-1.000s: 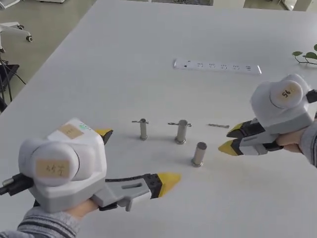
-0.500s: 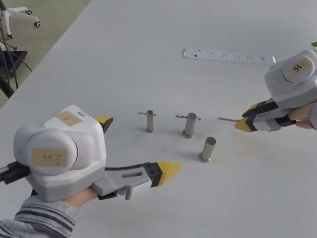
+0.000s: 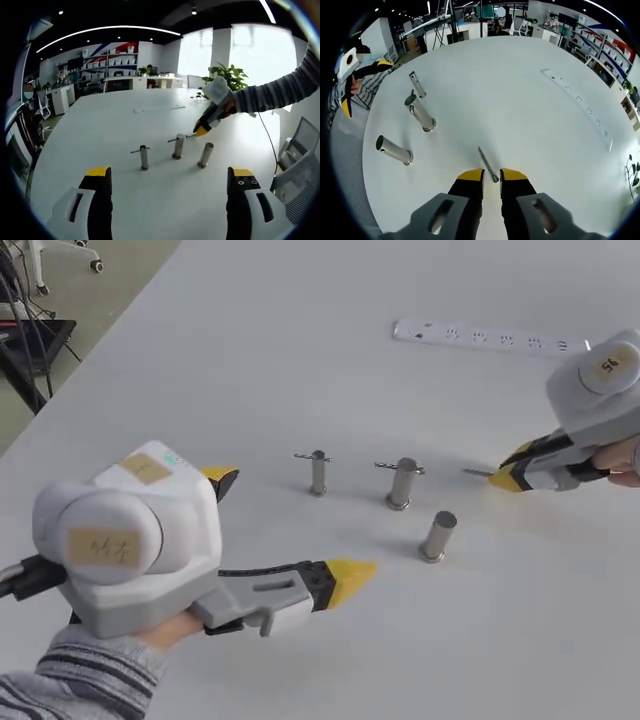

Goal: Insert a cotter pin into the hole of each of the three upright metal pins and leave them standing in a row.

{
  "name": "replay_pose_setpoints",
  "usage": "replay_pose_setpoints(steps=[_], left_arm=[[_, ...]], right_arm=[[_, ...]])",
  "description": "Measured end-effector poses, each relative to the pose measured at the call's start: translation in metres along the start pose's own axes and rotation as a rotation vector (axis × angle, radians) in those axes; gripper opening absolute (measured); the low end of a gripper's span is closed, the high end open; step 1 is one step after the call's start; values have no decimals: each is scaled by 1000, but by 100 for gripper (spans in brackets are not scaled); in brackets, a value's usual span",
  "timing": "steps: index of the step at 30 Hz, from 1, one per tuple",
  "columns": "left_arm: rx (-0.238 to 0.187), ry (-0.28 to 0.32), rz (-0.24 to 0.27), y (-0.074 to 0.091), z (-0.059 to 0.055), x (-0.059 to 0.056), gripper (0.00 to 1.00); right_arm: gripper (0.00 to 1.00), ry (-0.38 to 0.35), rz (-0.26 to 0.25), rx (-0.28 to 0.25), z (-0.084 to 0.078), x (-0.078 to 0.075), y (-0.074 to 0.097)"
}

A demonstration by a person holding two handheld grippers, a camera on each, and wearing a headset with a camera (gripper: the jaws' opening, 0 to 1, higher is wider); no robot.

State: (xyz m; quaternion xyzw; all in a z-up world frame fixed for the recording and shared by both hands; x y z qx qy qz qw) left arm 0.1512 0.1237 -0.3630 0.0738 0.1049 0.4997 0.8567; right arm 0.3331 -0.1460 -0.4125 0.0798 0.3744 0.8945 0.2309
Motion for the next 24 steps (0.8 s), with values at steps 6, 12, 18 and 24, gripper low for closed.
replay_pose_setpoints(steps=[6, 12, 18, 24], left_arm=[[-7, -1, -8, -6, 2, -1, 94], [3, 0, -16, -5, 0, -2, 92], [10, 6, -15, -4, -1, -1, 91], [8, 7, -23, -5, 0, 0, 89]], right_arm=[[1, 28, 14, 21, 1, 0, -1], [0, 96, 25, 48, 2, 1, -1], [0, 165, 31, 73, 4, 2, -2], [0, 185, 26, 62, 7, 3, -1]])
Point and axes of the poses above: the centre of the closed fingertips' face, and the gripper's own axes: y roughly backward along the fingers, x roughly to its left, z roughly out of its top, the point moved 9 cm from there along y, roughly backward along the fingers, and after that the axes turned 13 degrees about -x, right-handed, at the moved point
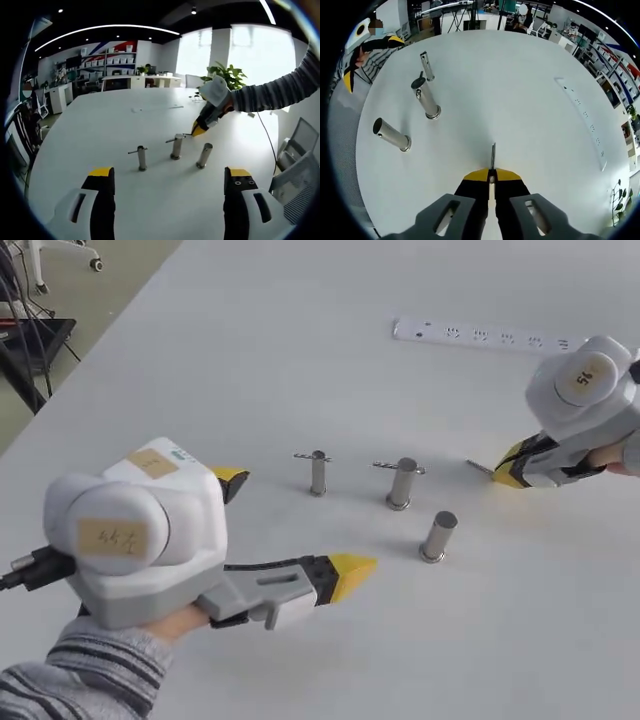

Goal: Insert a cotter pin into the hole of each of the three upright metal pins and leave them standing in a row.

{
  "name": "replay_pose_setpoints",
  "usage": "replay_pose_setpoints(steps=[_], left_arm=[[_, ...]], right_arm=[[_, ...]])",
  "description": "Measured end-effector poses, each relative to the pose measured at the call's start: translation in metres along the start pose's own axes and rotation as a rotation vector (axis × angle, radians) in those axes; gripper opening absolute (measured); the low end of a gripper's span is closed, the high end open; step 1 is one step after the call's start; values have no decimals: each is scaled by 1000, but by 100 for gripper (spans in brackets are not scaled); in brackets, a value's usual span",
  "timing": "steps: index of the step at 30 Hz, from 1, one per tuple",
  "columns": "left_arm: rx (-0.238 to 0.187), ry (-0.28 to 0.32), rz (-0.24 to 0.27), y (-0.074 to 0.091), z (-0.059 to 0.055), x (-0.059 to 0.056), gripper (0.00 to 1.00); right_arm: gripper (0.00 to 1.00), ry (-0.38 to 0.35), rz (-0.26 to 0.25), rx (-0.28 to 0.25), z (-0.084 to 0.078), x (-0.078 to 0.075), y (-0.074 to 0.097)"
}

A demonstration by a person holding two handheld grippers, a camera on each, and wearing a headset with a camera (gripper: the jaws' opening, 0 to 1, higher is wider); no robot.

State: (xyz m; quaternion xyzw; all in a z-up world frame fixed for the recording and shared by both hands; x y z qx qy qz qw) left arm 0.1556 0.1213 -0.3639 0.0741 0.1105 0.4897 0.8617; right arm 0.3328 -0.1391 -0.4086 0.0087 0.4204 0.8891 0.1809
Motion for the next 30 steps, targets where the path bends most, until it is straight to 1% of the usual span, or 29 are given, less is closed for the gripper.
replay_pose_setpoints(steps=[1, 4, 5, 7, 13, 18, 20, 22, 23, 24, 25, 30], left_arm=[[-1, -2, -2, 0, 0, 0, 89], [0, -4, -11, -1, 2, -1, 88], [0, -4, -14, -2, 2, -1, 87], [1, -4, -22, -3, 3, -2, 86], [-5, 7, -44, -7, 8, -4, 81], [-16, 25, -71, -11, 15, -5, 77], [-15, 40, -81, -13, 17, -6, 71], [-20, 64, -98, -14, 18, -8, 67], [-22, 71, -109, -16, 19, -10, 65], [-22, 72, -111, -16, 20, -10, 63], [-23, 76, -121, -17, 21, -11, 60], [-17, 88, -137, -24, 24, -15, 57]], right_arm=[[0, 3, 4, -19, 3, 0, 1], [0, 4, 1, -50, 9, 0, 4], [0, 5, 12, -85, 13, 2, 6], [0, 10, 10, -91, 18, 5, 10], [0, 62, 22, -136, 34, 18, 22], [0, 131, 43, -177, 50, 36, 32], [0, 153, 48, -187, 52, 35, 32], [0, 182, 60, -202, 57, 42, 35], [0, 200, 65, -207, 60, 47, 37], [0, 205, 67, -208, 61, 49, 38], [0, 230, 76, -212, 63, 53, 39], [0, 312, 98, -221, 71, 72, 44]])
Point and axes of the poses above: the centre of the closed fingertips' face, and the gripper's own axes: y roughly backward along the fingers, x roughly to its left, z roughly out of its top, the point moved 9 cm from there along y, roughly backward along the fingers, and after that the axes turned 13 degrees about -x, right-handed, at the moved point
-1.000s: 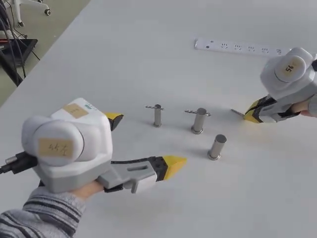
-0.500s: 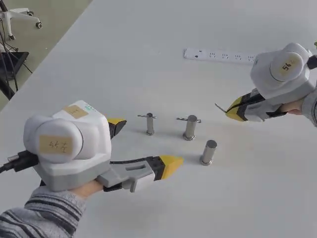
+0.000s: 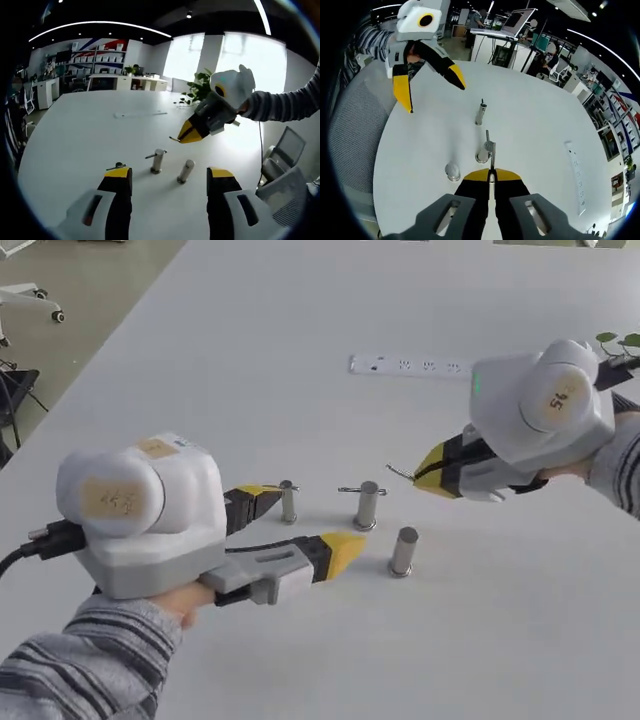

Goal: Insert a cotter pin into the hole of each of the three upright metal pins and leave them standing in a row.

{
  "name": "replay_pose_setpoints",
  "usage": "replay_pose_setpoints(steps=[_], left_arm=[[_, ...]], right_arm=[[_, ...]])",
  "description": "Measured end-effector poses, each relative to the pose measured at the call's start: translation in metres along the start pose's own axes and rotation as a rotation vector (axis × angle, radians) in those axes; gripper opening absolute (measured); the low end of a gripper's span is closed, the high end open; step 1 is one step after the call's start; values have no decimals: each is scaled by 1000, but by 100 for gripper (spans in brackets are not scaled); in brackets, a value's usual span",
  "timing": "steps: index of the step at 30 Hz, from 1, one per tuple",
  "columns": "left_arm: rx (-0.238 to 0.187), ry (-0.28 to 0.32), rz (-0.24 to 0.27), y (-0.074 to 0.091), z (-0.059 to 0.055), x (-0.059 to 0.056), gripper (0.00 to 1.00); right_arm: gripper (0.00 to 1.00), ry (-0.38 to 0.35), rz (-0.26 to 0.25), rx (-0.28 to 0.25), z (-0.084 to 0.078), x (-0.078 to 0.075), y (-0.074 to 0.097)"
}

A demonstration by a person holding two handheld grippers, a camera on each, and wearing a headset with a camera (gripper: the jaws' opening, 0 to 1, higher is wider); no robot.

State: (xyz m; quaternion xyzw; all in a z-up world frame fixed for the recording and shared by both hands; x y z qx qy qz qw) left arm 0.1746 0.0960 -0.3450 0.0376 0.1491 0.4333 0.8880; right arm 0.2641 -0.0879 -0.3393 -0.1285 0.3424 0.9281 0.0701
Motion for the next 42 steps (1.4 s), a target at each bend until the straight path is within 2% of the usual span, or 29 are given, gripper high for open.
replay_pose_setpoints(steps=[3, 5, 13, 19, 23, 28, 36, 42], left_arm=[[-2, 36, -7, -3, 0, -1, 55], [6, 59, -13, -4, -1, -2, 52], [14, 148, -17, -6, -4, -7, 38], [-3, 231, -31, -7, -6, -11, 29], [-7, 259, -38, -7, -7, -14, 22], [-15, 289, -38, -7, -7, -15, 13], [-29, 332, -41, -7, -7, -17, 2], [-28, 358, -52, -6, -7, -18, 0]], right_arm=[[0, 19, 24, -24, 7, 8, -1], [0, 25, 31, -29, 8, 8, -1], [0, 88, 73, -72, 24, 29, -2], [0, 136, 100, -100, 33, 41, -3], [0, 168, 116, -114, 38, 48, -4], [0, 194, 133, -125, 43, 53, -5], [0, 209, 129, -136, 47, 54, -6], [0, 204, 126, -132, 47, 56, -7]])
Point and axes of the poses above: the centre of the closed fingertips' face, and the gripper's own axes: y roughly backward along the fingers, x roughly to its left, z roughly out of its top, the point moved 9 cm from there along y, roughly backward along the fingers, and after that the axes turned 13 degrees about -x, right-handed, at the moved point
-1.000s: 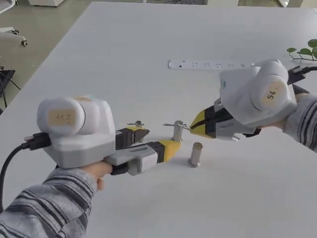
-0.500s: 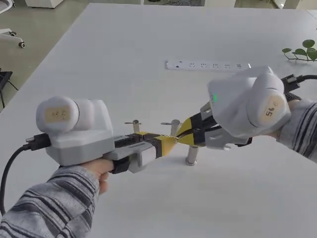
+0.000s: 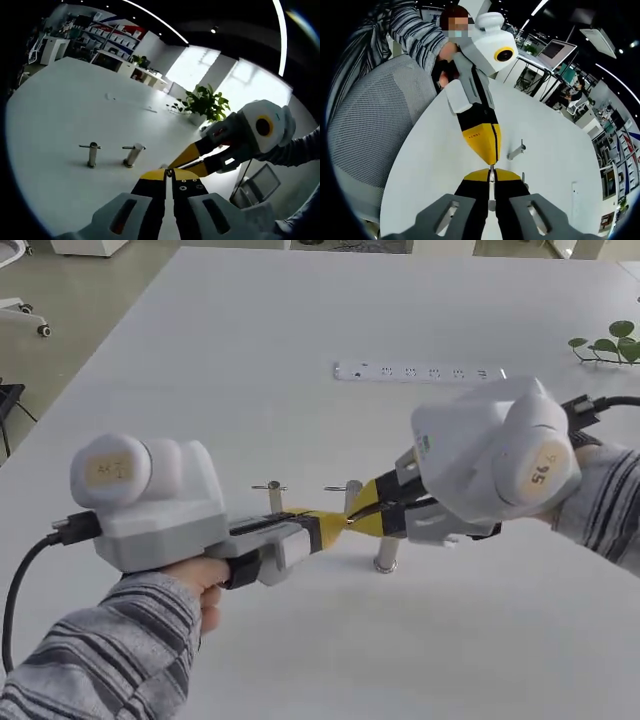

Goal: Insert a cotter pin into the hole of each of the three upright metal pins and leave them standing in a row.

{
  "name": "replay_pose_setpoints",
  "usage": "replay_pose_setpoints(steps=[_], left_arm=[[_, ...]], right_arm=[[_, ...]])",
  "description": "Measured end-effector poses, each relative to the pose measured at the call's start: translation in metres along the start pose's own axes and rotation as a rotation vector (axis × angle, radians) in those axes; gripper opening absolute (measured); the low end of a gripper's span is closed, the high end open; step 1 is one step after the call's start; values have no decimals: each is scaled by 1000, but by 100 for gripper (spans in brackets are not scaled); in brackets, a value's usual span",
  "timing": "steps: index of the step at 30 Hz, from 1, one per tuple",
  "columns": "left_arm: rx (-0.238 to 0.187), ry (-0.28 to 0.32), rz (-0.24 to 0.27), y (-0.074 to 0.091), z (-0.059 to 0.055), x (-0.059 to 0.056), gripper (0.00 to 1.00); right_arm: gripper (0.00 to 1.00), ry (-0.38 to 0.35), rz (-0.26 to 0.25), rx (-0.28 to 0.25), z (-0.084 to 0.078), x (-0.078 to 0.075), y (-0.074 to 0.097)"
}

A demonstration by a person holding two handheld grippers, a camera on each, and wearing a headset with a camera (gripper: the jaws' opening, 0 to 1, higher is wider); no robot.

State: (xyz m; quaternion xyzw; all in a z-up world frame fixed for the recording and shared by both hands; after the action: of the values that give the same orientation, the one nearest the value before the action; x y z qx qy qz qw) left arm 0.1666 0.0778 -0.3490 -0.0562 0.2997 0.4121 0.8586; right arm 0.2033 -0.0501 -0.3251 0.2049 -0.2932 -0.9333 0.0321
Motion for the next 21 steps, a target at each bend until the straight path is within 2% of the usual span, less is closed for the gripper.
replay_pose_setpoints(steps=[4, 9, 11, 16, 18, 21], left_arm=[[7, -33, -19, 1, 0, -1, 0], [6, -83, -45, 2, 0, -2, 0], [-13, -103, -69, 2, 1, -2, 0], [-4, -156, -92, 4, 0, -1, 0], [-17, -174, -97, 5, 1, 0, 0], [-19, -176, -123, 7, 1, 0, 0]], right_arm=[[0, -19, -9, -6, 0, 2, 0], [0, -118, -34, -32, -2, 3, 2], [0, -177, -47, -54, -3, 2, 3], [0, -337, -71, -96, -7, 4, 8], [1, -395, -80, -124, -8, 5, 10], [4, -464, -88, -143, -11, 7, 13]])
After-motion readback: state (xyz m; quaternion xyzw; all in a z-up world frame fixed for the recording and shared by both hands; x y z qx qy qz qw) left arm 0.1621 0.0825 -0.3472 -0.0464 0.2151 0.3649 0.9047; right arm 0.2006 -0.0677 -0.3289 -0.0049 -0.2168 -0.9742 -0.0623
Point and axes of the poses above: the centre of the closed fingertips' face, and the gripper's own axes: y roughly backward along the fingers, x roughly to its left, z roughly out of its top, the point moved 9 cm from there along y, roughly backward along the fingers, and after that the axes turned 13 degrees about -x, right-handed, at the moved point
